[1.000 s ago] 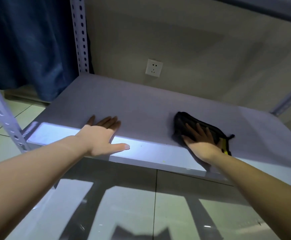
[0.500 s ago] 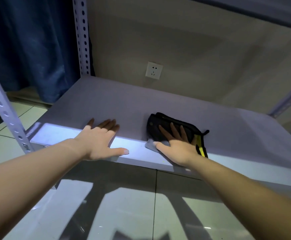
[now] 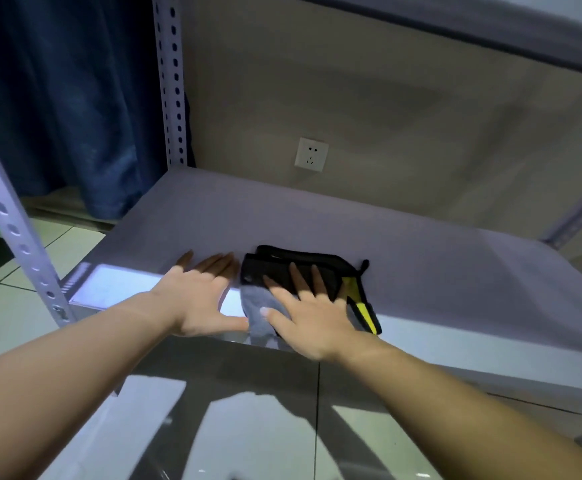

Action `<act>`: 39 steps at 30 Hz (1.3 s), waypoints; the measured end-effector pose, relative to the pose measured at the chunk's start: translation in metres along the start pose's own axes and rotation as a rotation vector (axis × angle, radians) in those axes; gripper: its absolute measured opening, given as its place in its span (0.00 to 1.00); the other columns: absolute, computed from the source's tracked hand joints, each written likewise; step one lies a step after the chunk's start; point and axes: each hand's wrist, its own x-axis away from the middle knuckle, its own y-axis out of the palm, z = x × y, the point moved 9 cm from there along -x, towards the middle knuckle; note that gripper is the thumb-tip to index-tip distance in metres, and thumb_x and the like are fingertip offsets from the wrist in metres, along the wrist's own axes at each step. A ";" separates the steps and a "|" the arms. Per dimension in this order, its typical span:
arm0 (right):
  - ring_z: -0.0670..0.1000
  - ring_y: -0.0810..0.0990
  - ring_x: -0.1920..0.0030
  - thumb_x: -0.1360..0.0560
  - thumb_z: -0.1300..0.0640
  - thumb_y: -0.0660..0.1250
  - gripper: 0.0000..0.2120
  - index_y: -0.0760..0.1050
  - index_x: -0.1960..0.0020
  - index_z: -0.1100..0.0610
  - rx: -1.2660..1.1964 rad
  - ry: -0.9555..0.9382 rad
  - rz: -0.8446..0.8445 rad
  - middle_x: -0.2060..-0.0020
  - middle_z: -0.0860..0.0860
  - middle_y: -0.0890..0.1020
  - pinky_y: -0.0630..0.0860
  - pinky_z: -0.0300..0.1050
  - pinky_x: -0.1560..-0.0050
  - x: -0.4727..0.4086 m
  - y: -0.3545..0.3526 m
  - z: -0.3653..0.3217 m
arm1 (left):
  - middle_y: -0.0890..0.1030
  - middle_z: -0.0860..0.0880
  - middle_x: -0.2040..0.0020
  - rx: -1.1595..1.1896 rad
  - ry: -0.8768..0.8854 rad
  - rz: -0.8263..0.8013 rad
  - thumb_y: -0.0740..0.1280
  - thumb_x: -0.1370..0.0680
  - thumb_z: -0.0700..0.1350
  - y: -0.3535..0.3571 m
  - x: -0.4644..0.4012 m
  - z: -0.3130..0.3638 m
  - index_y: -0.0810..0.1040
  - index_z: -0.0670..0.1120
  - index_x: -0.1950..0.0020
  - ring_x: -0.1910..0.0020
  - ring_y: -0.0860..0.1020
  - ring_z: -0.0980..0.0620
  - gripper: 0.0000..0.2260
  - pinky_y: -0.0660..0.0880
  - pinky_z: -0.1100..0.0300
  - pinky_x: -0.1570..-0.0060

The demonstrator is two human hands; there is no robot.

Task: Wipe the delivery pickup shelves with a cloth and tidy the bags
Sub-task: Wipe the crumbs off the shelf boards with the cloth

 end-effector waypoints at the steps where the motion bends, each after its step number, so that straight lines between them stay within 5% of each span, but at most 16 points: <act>1: 0.57 0.32 0.25 0.22 0.34 0.45 0.25 0.44 0.26 0.31 -0.016 -0.011 0.007 0.23 0.47 0.39 0.36 0.71 0.31 -0.011 -0.002 -0.006 | 0.54 0.50 0.22 0.014 -0.035 -0.009 0.45 0.35 0.79 0.000 0.002 -0.009 0.55 0.48 0.23 0.23 0.53 0.51 0.49 0.45 0.45 0.27; 7: 0.52 0.33 0.24 0.22 0.35 0.47 0.26 0.41 0.27 0.29 0.033 -0.163 -0.024 0.23 0.42 0.39 0.38 0.63 0.28 -0.012 -0.007 0.002 | 0.44 0.52 0.22 0.066 -0.124 -0.084 0.42 0.38 0.81 0.009 0.014 -0.044 0.44 0.50 0.21 0.23 0.46 0.53 0.53 0.41 0.44 0.27; 12: 0.50 0.49 0.24 0.27 0.28 0.42 0.29 0.31 0.32 0.25 0.208 -0.252 -0.088 0.23 0.40 0.45 0.61 0.54 0.35 0.051 -0.006 0.067 | 0.60 0.49 0.23 -0.069 0.004 0.050 0.46 0.28 0.73 -0.014 0.010 -0.012 0.54 0.48 0.23 0.26 0.61 0.50 0.42 0.53 0.54 0.28; 17: 0.42 0.28 0.27 0.37 0.21 0.26 0.34 0.27 0.32 0.28 0.277 -0.017 -0.024 0.26 0.38 0.33 0.43 0.55 0.26 0.101 -0.016 0.176 | 0.55 0.49 0.22 -0.022 0.152 0.060 0.46 0.25 0.69 -0.022 -0.006 0.048 0.53 0.46 0.22 0.25 0.57 0.50 0.38 0.48 0.54 0.26; 20: 0.43 0.31 0.26 0.40 0.21 0.22 0.34 0.31 0.34 0.24 0.197 0.127 0.056 0.24 0.39 0.37 0.39 0.56 0.26 0.115 -0.018 0.201 | 0.53 0.50 0.22 0.006 0.223 0.043 0.42 0.26 0.69 -0.017 -0.014 0.084 0.51 0.47 0.22 0.23 0.54 0.51 0.38 0.46 0.52 0.25; 30: 0.48 0.33 0.24 0.26 0.31 0.39 0.25 0.34 0.32 0.25 0.114 0.087 0.084 0.24 0.40 0.39 0.32 0.64 0.29 0.138 -0.010 0.226 | 0.53 0.53 0.22 0.096 0.349 0.096 0.37 0.29 0.71 -0.032 -0.038 0.199 0.53 0.50 0.23 0.24 0.53 0.55 0.40 0.49 0.60 0.28; 36: 0.47 0.39 0.23 0.34 0.32 0.33 0.30 0.41 0.31 0.25 -0.008 0.518 0.178 0.23 0.39 0.44 0.37 0.62 0.27 0.211 -0.023 0.399 | 0.48 0.54 0.21 0.173 0.338 0.114 0.29 0.34 0.73 -0.026 -0.074 0.275 0.48 0.51 0.22 0.23 0.45 0.57 0.46 0.43 0.52 0.26; 39: 0.49 0.41 0.23 0.26 0.36 0.41 0.26 0.46 0.28 0.29 -0.063 0.718 0.180 0.23 0.41 0.45 0.38 0.65 0.28 0.239 -0.023 0.464 | 0.44 0.54 0.21 0.169 0.337 0.100 0.23 0.40 0.74 -0.027 -0.097 0.310 0.44 0.51 0.22 0.24 0.42 0.57 0.52 0.41 0.52 0.25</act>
